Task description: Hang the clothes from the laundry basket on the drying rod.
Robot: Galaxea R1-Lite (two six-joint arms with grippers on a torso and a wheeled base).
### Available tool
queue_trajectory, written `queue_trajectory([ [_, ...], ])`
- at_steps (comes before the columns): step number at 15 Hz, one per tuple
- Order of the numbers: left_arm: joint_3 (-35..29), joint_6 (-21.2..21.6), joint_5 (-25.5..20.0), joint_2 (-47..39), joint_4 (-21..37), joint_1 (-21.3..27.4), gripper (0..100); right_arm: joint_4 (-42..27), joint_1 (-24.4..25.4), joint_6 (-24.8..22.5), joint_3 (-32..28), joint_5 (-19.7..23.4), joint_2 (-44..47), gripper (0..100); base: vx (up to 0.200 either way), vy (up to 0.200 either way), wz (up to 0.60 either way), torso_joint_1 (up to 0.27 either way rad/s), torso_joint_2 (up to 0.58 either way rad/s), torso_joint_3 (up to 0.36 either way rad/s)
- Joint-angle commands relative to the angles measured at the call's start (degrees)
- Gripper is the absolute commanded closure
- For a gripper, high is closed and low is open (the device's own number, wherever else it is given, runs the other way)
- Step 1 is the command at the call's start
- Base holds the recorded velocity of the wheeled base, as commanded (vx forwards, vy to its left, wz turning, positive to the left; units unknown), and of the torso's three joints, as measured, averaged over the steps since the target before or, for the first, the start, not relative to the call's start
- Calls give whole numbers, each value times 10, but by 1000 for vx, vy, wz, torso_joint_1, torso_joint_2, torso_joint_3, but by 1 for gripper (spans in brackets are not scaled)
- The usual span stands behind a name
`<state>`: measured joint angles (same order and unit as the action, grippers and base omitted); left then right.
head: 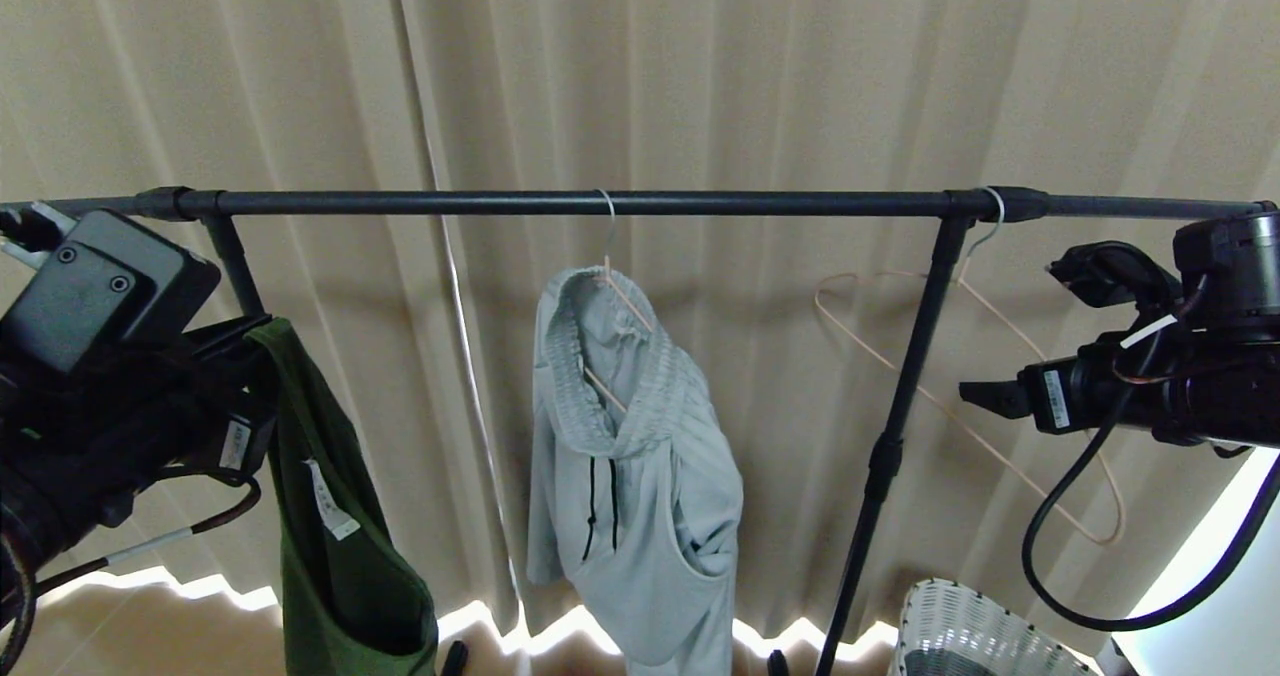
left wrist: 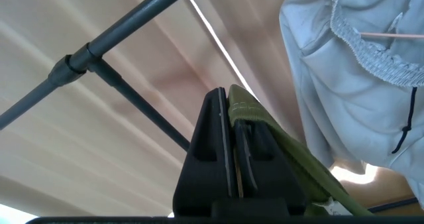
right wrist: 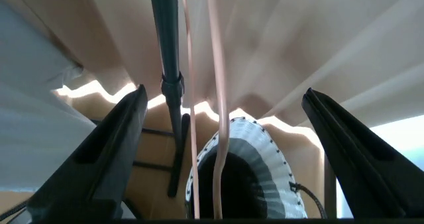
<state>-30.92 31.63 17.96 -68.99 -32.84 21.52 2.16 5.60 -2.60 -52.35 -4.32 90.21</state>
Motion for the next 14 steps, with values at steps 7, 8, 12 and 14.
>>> queue_trajectory([
  [7,3,0,1,9,0,-1,100,2,0,1,0,0,1,100,0,0,0,0,0,0],
  [8,5,0,1,9,0,-1,100,2,0,2,1,0,0,100,0,0,0,0,0,0],
  [12,10,0,1,16,1,-1,100,2,-1,8,2,0,-12,100,0,0,0,0,0,0],
  [14,10,0,1,17,0,-2,100,2,-1,15,1,-1,-22,100,0,0,0,0,0,0],
])
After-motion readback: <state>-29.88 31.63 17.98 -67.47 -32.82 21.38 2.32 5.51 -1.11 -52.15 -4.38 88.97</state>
